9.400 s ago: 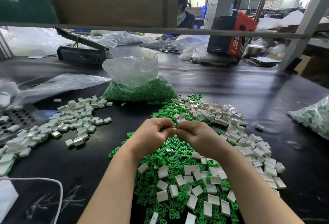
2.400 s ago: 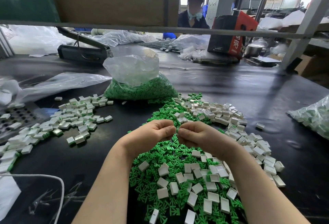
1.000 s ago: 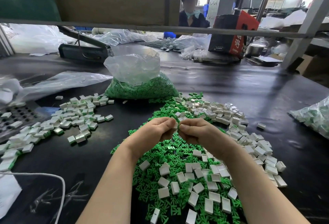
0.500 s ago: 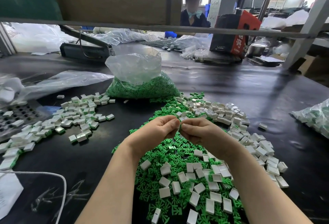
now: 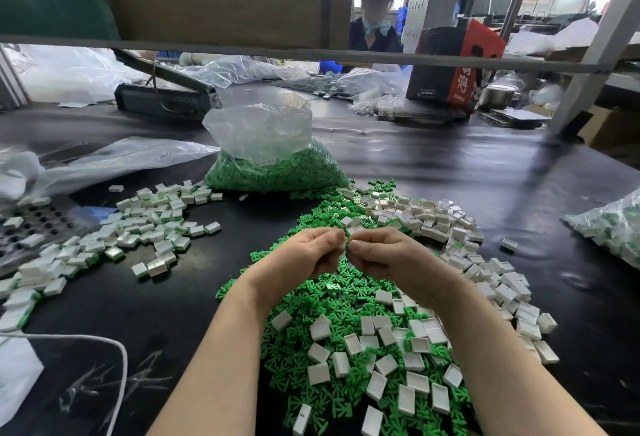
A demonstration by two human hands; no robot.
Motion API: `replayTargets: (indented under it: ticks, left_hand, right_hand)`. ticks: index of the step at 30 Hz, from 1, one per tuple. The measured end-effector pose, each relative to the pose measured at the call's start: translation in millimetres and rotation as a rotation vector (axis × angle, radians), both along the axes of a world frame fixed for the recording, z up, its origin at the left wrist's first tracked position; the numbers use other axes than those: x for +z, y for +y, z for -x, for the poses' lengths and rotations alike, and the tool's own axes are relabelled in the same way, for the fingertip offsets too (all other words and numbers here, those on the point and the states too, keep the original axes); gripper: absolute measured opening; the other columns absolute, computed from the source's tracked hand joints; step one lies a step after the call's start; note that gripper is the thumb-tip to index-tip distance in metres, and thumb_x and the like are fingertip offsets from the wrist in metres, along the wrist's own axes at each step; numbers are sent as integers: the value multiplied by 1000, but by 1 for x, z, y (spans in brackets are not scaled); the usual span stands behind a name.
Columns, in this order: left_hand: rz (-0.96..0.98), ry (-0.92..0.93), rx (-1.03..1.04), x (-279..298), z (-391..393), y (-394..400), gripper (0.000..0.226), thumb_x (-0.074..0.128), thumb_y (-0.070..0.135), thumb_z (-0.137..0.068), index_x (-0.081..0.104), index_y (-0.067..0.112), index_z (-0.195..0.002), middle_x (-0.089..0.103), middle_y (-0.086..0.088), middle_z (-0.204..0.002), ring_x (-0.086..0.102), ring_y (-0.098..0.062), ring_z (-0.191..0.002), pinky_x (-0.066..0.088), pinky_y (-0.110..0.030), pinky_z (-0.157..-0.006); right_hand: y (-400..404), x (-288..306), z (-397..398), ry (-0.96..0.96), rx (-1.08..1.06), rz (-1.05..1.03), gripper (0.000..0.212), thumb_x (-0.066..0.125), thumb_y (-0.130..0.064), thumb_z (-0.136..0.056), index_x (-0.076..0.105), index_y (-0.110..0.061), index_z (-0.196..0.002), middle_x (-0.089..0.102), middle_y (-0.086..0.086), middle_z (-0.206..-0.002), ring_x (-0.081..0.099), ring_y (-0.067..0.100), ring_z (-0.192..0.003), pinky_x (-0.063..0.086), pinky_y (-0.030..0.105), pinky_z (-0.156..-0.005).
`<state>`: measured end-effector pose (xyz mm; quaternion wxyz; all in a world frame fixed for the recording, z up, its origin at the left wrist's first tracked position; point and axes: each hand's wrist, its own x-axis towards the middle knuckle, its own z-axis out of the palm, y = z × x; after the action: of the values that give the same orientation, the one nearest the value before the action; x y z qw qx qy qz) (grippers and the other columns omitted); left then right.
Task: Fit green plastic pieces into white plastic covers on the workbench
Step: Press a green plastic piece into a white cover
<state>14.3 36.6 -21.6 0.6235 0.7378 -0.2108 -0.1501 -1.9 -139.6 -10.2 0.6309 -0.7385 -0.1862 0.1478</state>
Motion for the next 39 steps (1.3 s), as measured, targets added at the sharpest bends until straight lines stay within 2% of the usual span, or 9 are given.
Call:
replayTargets:
  ticks: [6,12,15,18,26,30,32,36,39]
  left_hand:
    - [11,-4,-22,-2,-1,-1,39,43,23,-103,48,24,-65,42,8,-61,35,-4,-51,31,-14,-50]
    - [41,-3,-28,-1,-3,-1,27,47,35,-93,49,22,-70,43,10,-61,34,-6,-54,30,-16,-51]
    - [-2,-16,-36,-3,-4,0,32,44,28,-102,50,20,-72,45,10,-63,40,-4,-57,34,-13,-54]
    - [-41,-15,-38,-4,-3,1,33,42,23,-104,51,19,-72,46,14,-61,44,2,-55,37,-8,-55]
    - [-74,27,-41,0,-2,6,27,46,23,-102,54,17,-77,47,7,-68,46,-2,-63,43,-13,-68]
    - [-212,1,-110,4,1,12,20,59,30,-95,71,17,-84,70,-4,-85,58,-11,-85,46,-33,-87]
    - [-285,-24,-146,7,2,16,25,71,44,-83,77,20,-83,74,0,-87,63,-7,-88,44,-30,-90]
    - [-315,-12,-120,10,4,18,55,62,73,-65,74,20,-67,55,10,-53,46,-3,-53,36,-18,-62]
    - [-217,40,-66,9,3,19,64,49,75,-81,75,17,-73,44,8,-54,37,-7,-50,33,-17,-57]
  right_hand:
    - [-2,-2,0,22,32,-47,18,52,-14,-95,56,3,-96,42,1,-65,30,2,-48,28,11,-46]
    - [0,-3,1,12,18,-57,19,43,-8,-100,56,2,-91,44,-5,-62,30,4,-49,27,13,-48]
    - [-1,-3,1,0,8,-7,20,43,-5,-100,57,8,-97,46,-6,-62,34,2,-51,31,12,-49]
    - [0,-3,2,9,2,34,18,44,-3,-100,55,-2,-86,46,-3,-65,41,-2,-50,37,11,-51]
    - [-2,1,2,11,19,146,19,46,-7,-101,59,-2,-88,57,-12,-61,45,0,-54,38,12,-56]
    - [-12,5,4,-58,52,354,22,53,-15,-99,70,-4,-94,59,-2,-64,47,18,-63,40,29,-65]
    - [-16,6,5,-85,79,423,17,59,-19,-96,75,-14,-93,61,-2,-65,45,22,-66,36,35,-67]
    - [-23,10,6,2,172,418,13,68,-11,-89,75,-17,-98,69,-12,-71,60,3,-66,46,16,-68]
    - [-23,7,6,-18,149,461,19,66,-24,-91,74,-18,-108,72,-12,-75,64,2,-69,49,15,-71]
